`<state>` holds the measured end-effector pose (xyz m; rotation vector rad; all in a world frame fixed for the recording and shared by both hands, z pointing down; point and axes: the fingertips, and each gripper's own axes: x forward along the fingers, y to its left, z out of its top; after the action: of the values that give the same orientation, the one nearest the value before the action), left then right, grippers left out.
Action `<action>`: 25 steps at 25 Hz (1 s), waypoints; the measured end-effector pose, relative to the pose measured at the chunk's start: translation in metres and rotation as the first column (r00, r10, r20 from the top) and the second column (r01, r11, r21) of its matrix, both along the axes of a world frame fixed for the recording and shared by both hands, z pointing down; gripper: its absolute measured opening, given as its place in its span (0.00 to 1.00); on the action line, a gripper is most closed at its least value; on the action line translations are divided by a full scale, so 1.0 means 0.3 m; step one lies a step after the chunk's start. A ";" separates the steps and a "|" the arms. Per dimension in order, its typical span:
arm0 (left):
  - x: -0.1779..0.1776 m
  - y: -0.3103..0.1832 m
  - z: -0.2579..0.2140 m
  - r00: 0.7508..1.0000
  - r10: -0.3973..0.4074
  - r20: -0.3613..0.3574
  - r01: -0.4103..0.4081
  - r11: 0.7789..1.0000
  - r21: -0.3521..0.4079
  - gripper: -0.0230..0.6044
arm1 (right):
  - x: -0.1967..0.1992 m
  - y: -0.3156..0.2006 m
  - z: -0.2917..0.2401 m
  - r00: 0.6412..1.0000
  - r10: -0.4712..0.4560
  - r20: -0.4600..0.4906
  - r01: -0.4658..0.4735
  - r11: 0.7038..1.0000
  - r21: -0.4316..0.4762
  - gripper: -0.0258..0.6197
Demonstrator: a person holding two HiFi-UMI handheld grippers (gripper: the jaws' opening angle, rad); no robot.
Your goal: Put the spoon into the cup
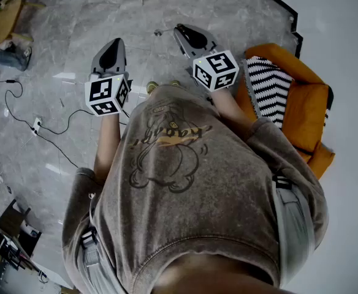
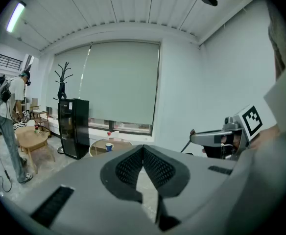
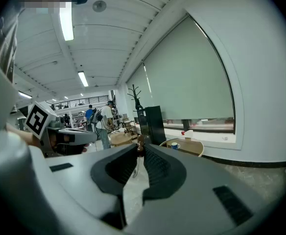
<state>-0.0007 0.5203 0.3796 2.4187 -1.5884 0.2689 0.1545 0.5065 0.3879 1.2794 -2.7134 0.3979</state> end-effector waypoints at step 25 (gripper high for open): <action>-0.159 -0.077 0.078 0.997 0.074 -0.033 -0.075 0.997 -0.036 0.06 | -0.197 -0.029 0.025 0.999 0.040 -0.010 -0.040 0.999 0.026 0.13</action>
<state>-0.0484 0.4972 0.4030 2.4446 -1.4692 0.2692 0.0955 0.4978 0.3955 1.3407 -2.6968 0.3607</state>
